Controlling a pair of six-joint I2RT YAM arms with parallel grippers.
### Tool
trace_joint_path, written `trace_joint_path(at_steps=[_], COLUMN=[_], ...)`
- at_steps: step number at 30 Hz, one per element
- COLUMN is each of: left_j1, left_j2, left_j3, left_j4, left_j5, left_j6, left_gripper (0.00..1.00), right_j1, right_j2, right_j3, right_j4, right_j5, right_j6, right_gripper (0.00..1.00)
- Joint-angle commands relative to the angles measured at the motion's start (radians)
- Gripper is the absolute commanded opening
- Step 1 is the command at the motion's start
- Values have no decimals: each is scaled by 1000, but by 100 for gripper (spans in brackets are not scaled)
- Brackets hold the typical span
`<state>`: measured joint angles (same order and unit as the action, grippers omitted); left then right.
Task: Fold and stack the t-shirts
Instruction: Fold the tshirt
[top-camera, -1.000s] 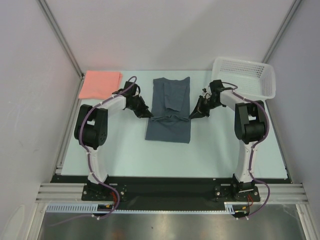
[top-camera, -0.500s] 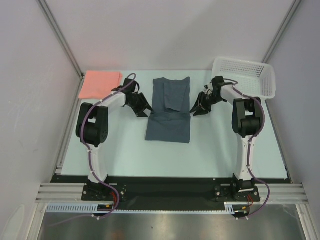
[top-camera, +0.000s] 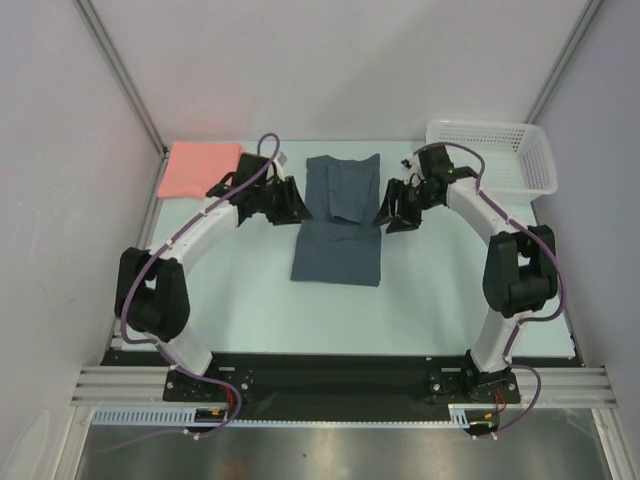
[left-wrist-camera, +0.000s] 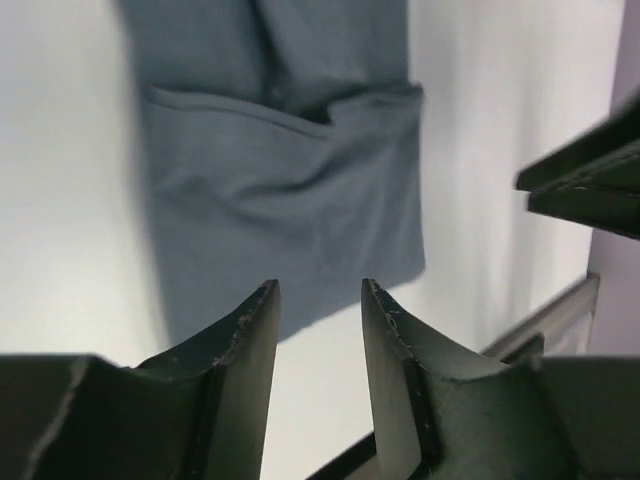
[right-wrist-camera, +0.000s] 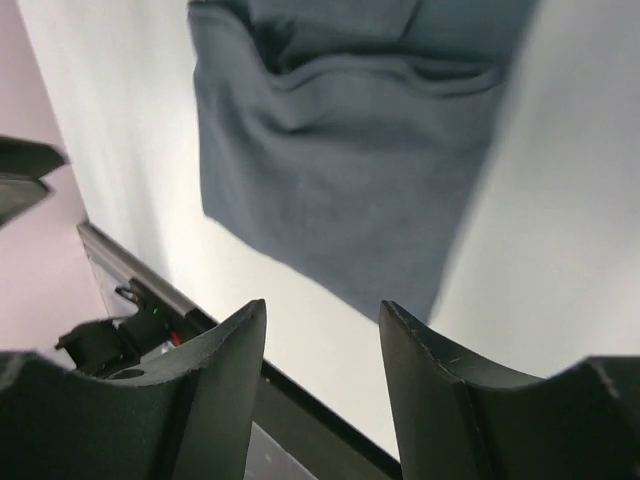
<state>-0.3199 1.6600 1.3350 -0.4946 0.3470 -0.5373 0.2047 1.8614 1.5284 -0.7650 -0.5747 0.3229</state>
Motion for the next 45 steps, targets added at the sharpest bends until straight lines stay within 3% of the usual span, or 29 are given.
trace_joint_path(at_steps=[1,4,8,10,15,27,36,38,39,40,42,43,45], left_j1=[-41,-53,-57,-54,-45,-34,-31,-28,-25,-22,-12,-7,10], left_j2=[41,81,187,243,407,520,534,532,531,529,529,531,532], left_j3=[-79,-39,140,211,387,487,467,463,461,461,467,470,478], left_j4=[128,122,16,-50,-186,-196,-209,-206,-202,-203,-203,-205,-210], left_j5=[144,106,-15,-99,-97,-79,-37,-28,-34,-58,-88,-101,-112], left_j6=[36,28,158,246,348,339,332,326,323,320,312,310,309], left_gripper=[44,55,61,61,60,58,45,36,30,17,9,1,0], right_j1=[42,32,44,41,38,27,27,30,29,29,24,13,4], right_j2=[-30,-19,44,100,208,351,384,383,380,375,374,374,380], right_j3=[-131,-154,-65,-13,91,256,292,292,292,291,291,292,299], right_j4=[209,227,156,119,55,-25,-45,-43,-37,-34,-25,-25,-23], right_j5=[-36,-42,5,30,67,87,62,58,61,71,85,91,98], right_j6=[99,110,33,-5,-73,-96,-87,-84,-82,-81,-73,-70,-59], right_gripper=[55,57,62,63,62,54,42,39,36,28,19,8,0])
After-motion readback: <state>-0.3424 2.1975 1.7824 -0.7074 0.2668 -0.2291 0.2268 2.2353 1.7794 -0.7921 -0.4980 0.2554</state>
